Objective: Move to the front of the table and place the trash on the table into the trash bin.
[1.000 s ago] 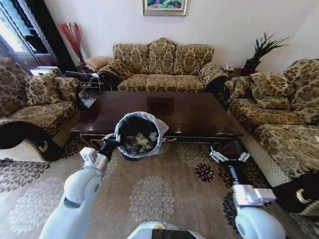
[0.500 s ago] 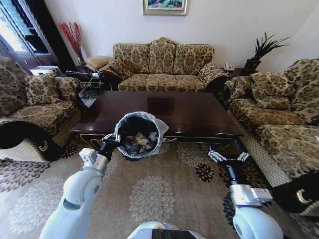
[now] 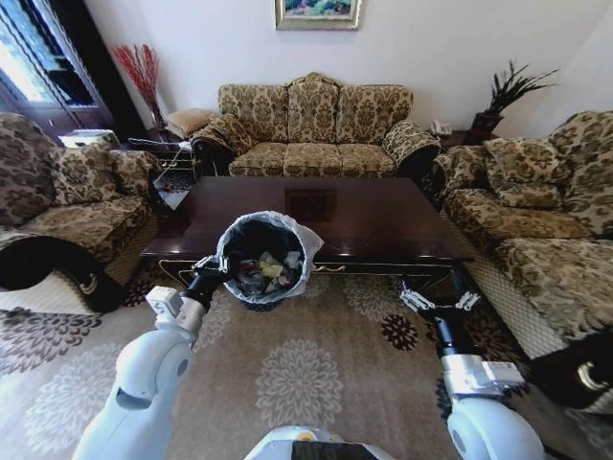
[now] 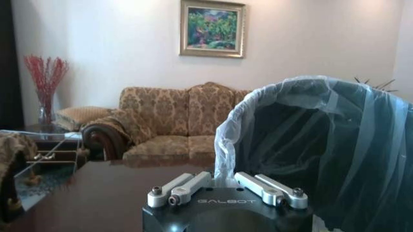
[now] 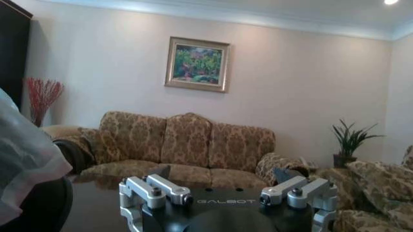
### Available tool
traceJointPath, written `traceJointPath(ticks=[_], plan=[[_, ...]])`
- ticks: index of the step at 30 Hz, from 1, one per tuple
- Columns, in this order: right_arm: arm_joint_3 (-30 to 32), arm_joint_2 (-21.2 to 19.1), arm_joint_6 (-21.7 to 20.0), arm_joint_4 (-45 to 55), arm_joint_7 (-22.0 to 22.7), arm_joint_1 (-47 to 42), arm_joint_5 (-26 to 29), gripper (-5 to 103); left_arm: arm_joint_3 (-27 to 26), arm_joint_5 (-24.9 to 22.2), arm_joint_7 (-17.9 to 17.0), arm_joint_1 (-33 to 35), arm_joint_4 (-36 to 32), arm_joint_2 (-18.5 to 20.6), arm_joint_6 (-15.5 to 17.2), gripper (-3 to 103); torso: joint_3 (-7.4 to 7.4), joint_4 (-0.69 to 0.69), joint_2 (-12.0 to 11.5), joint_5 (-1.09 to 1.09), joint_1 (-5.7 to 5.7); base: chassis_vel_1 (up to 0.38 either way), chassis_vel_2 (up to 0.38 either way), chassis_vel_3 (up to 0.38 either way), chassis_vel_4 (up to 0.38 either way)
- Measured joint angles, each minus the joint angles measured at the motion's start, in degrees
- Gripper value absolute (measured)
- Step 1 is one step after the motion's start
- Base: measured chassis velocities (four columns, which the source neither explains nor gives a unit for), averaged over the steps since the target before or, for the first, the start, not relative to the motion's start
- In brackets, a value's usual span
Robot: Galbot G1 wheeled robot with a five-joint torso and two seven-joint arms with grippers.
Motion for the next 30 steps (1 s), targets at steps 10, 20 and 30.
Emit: traceJointPath(ticks=[10,20,30], plan=[[0.0,0.0,0.0,0.0,0.0,0.0,0.1,100,-0.4,-0.4,-0.3,0.3,-0.7,0.4,0.0,1,0.01,0.02,0.0,-0.01,0.01,0.283,0.293,-0.283,-0.289],[0.0,0.0,0.0,0.0,0.0,0.0,0.1,100,-0.8,-0.9,-1.1,0.9,-0.3,0.5,-0.9,1,0.0,0.01,0.0,-0.02,0.0,0.344,0.356,-0.358,-0.338],[0.0,0.0,0.0,0.0,0.0,0.0,0.1,100,-2.2,-1.0,-1.6,2.9,1.0,-0.6,-2.4,1,-0.01,0.0,0.0,-0.02,-0.01,0.152,0.122,-0.113,-0.118]])
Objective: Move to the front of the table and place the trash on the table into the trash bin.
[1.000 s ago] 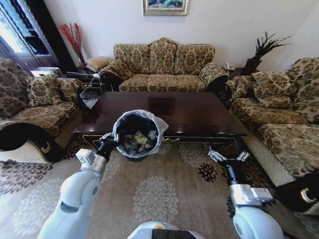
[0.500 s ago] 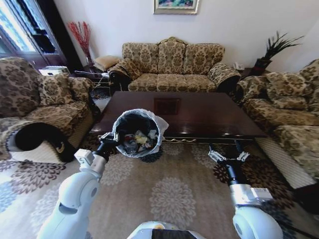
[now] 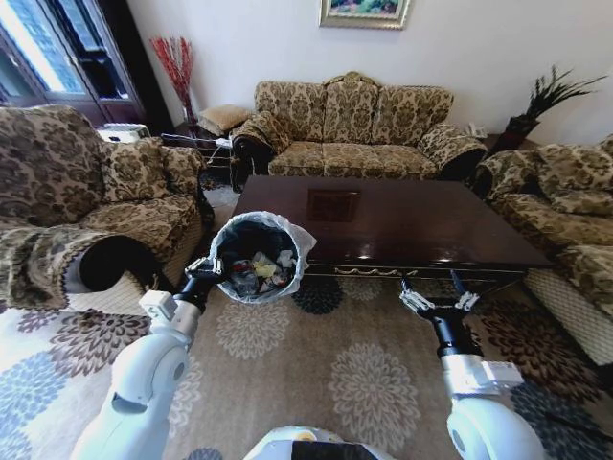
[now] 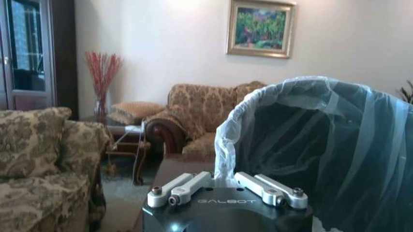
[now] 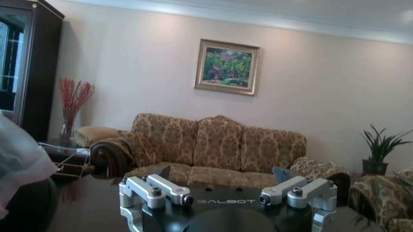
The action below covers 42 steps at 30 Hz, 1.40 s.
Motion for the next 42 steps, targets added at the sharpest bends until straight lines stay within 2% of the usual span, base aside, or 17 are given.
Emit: traceJointPath(ticks=[1,3,5,9,18,21,22,23,24,25,26,30,35,36,39,40,42], plan=[[0.0,0.0,0.0,0.0,0.0,0.0,0.0,100,-0.4,0.0,0.3,1.0,0.3,-0.4,-0.6,1,0.01,-0.01,0.0,0.08,0.0,-0.065,-0.053,0.031,0.059],[0.0,0.0,0.0,0.0,0.0,0.0,0.0,100,-0.5,-0.1,0.4,1.5,0.6,-0.7,-1.1,1,0.01,-0.02,0.0,0.08,0.01,-0.065,-0.081,0.053,0.059],[0.0,0.0,0.0,0.0,0.0,0.0,0.0,100,-1.0,0.2,0.5,3.4,2.1,-2.2,-4.3,1,0.01,-0.06,0.0,0.04,0.01,-0.092,-0.074,0.037,0.025],[0.0,0.0,0.0,0.0,0.0,0.0,0.0,100,-2.2,1.0,0.4,5.9,5.1,-4.1,-7.5,1,0.0,0.01,0.0,0.02,0.01,-0.036,-0.015,0.01,0.004],[0.0,0.0,0.0,0.0,0.0,0.0,0.0,100,-3.4,2.9,0.9,8.3,13.5,-5.8,-10.7,1,0.0,0.0,0.0,0.02,0.01,0.01,0.019,-0.003,-0.003],[0.0,0.0,0.0,0.0,0.0,0.0,0.0,100,-2.4,6.0,0.9,7.4,22.4,-6.5,-13.3,1,0.01,-0.02,0.0,0.02,0.01,0.0,0.0,0.0,0.0],[0.0,0.0,0.0,0.0,0.0,0.0,0.0,100,-2.4,6.0,0.9,7.4,22.4,-6.5,-13.3,1,0.01,-0.02,0.0,0.02,0.01,0.0,0.0,0.0,0.0],[0.0,0.0,0.0,0.0,0.0,0.0,0.0,100,-1.7,7.9,0.6,6.6,26.7,-7.2,-16.0,1,0.01,0.0,0.0,0.01,0.01,0.0,0.0,0.0,0.0],[0.0,0.0,0.0,0.0,0.0,0.0,0.0,100,-1.7,7.9,0.6,6.6,26.7,-7.2,-16.0,1,0.01,0.0,0.0,0.01,0.01,0.0,0.0,0.0,0.0],[0.0,0.0,0.0,0.0,0.0,0.0,0.0,100,-1.1,8.9,0.2,5.5,31.1,-8.3,-18.1,1,0.01,0.02,0.0,0.0,0.01,0.0,0.0,0.0,0.0],[0.0,0.0,0.0,0.0,0.0,0.0,0.0,100,-0.5,7.6,0.0,3.7,36.1,-9.7,-18.5,1,0.01,0.0,0.0,0.0,0.01,0.0,0.0,0.0,0.0],[0.0,0.0,0.0,0.0,0.0,0.0,0.0,100,-0.6,7.5,-0.6,1.5,41.4,-10.5,-18.6,1,0.0,-0.03,0.0,0.03,0.01,0.0,0.0,0.0,0.0],[0.0,0.0,0.0,0.0,0.0,0.0,0.0,100,-0.9,7.5,-1.7,-0.4,49.9,-11.0,-19.4,1,0.01,0.01,0.0,0.01,0.01,0.0,0.0,0.0,0.0],[0.0,0.0,0.0,0.0,0.0,0.0,0.0,100,-0.9,7.5,-1.7,-0.4,49.9,-11.0,-19.4,1,0.01,0.01,0.0,0.01,0.01,0.0,0.0,0.0,0.0],[0.0,0.0,0.0,0.0,0.0,0.0,0.0,100,-1.1,7.3,-2.2,-2.4,58.5,-11.0,-22.1,1,0.0,-0.01,0.0,0.01,0.01,0.0,0.0,0.0,0.0],[0.0,0.0,0.0,0.0,0.0,0.0,0.0,100,-1.1,7.3,-2.2,-2.4,58.5,-11.0,-22.1,1,0.0,-0.01,0.0,0.01,0.01,0.0,0.0,0.0,0.0],[0.0,0.0,0.0,0.0,0.0,0.0,0.0,100,-1.0,6.8,-2.2,-3.5,63.3,-10.7,-23.9,1,0.01,-0.01,0.0,0.0,0.02,0.0,0.0,0.0,0.0]])
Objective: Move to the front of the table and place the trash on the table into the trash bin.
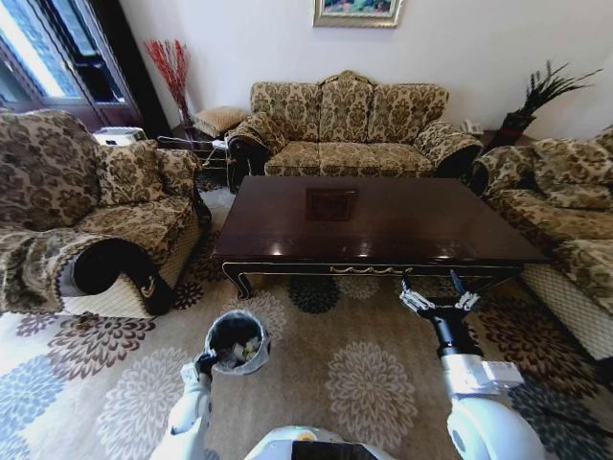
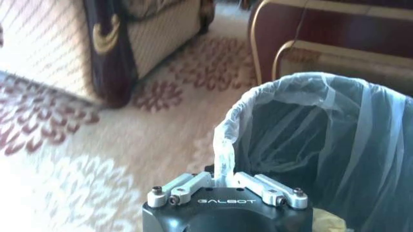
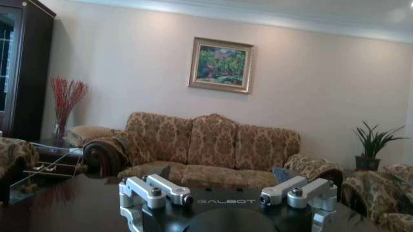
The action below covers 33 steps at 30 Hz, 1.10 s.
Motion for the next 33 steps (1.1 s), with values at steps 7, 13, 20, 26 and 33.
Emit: traceJointPath(ticks=[7,13,20,26,33], plan=[[0.0,0.0,0.0,0.0,0.0,0.0,0.0,100,0.4,-1.8,1.0,-2.7,10.9,1.0,-4.0,1,0.0,0.0,0.0,0.0,-0.01,0.0,0.0,0.0,0.0],[0.0,0.0,0.0,0.0,0.0,0.0,0.0,100,0.4,-2.9,1.5,-4.1,15.9,2.0,-5.7,1,0.0,0.01,0.0,0.02,0.0,0.0,0.0,0.0,0.0],[0.0,0.0,0.0,0.0,0.0,0.0,0.0,100,0.4,-4.1,1.9,-6.7,19.9,2.7,-6.4,22,0.0,0.02,0.0,0.11,0.0,0.0,0.0,0.0,0.0],[0.0,0.0,0.0,0.0,0.0,0.0,0.0,100,0.5,-5.3,2.9,-7.8,21.2,2.8,-7.3,39,0.0,-0.01,0.0,0.02,0.0,0.0,0.0,0.0,0.0],[0.0,0.0,0.0,0.0,0.0,0.0,0.0,100,0.0,-7.9,4.2,-5.3,17.3,3.7,-6.1,66,0.0,0.01,0.0,0.01,0.0,0.0,0.0,0.0,0.0]])
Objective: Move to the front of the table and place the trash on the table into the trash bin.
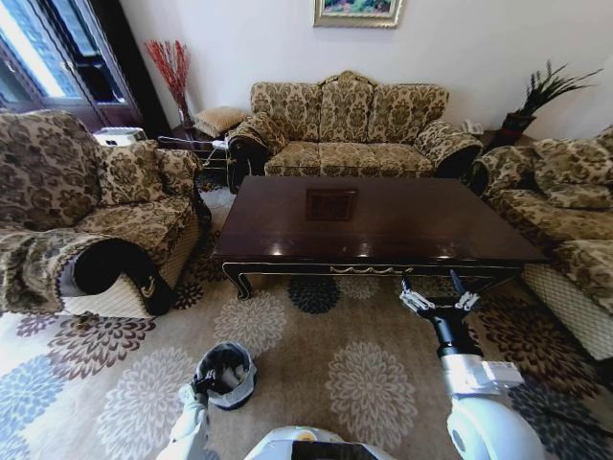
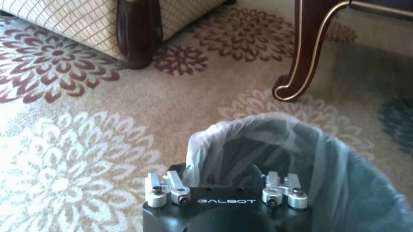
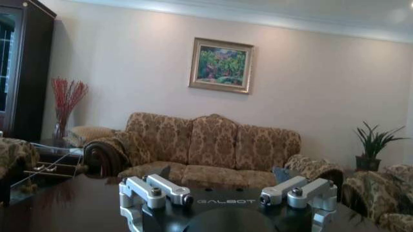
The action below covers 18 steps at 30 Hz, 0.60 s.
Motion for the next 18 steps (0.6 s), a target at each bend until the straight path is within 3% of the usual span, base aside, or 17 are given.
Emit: traceJointPath(ticks=[4,6,11,15,16,18], plan=[[0.0,0.0,0.0,0.0,0.0,0.0,0.0,100,-0.8,-3.2,-0.4,2.7,-8.1,0.4,0.8,87,0.0,-0.01,0.0,-0.01,0.0,0.0,0.0,0.0,0.0],[0.0,0.0,0.0,0.0,0.0,0.0,0.0,100,-1.3,-3.9,-1.1,3.7,-11.8,0.5,1.6,93,0.0,-0.01,0.0,0.0,0.0,0.0,0.0,0.0,0.0],[0.0,0.0,0.0,0.0,0.0,0.0,0.0,100,-2.9,-3.4,-2.2,5.3,-19.2,0.4,2.7,99,0.0,-0.01,0.0,-0.01,0.0,0.0,0.0,0.0,0.0],[0.0,0.0,0.0,0.0,0.0,0.0,0.0,100,-6.6,4.1,-2.8,8.3,-34.3,-2.6,0.9,100,0.0,-0.02,0.0,-0.01,0.0,0.0,0.0,0.0,0.0],[0.0,0.0,0.0,0.0,0.0,0.0,0.0,100,-6.6,4.1,-2.8,8.3,-34.3,-2.6,0.9,100,0.0,-0.02,0.0,-0.01,0.0,0.0,0.0,0.0,0.0],[0.0,0.0,0.0,0.0,0.0,0.0,0.0,100,-7.0,5.1,-2.8,12.3,-44.3,-4.0,2.6,100,0.0,0.0,0.0,0.01,0.0,0.0,0.0,0.0,0.0]])
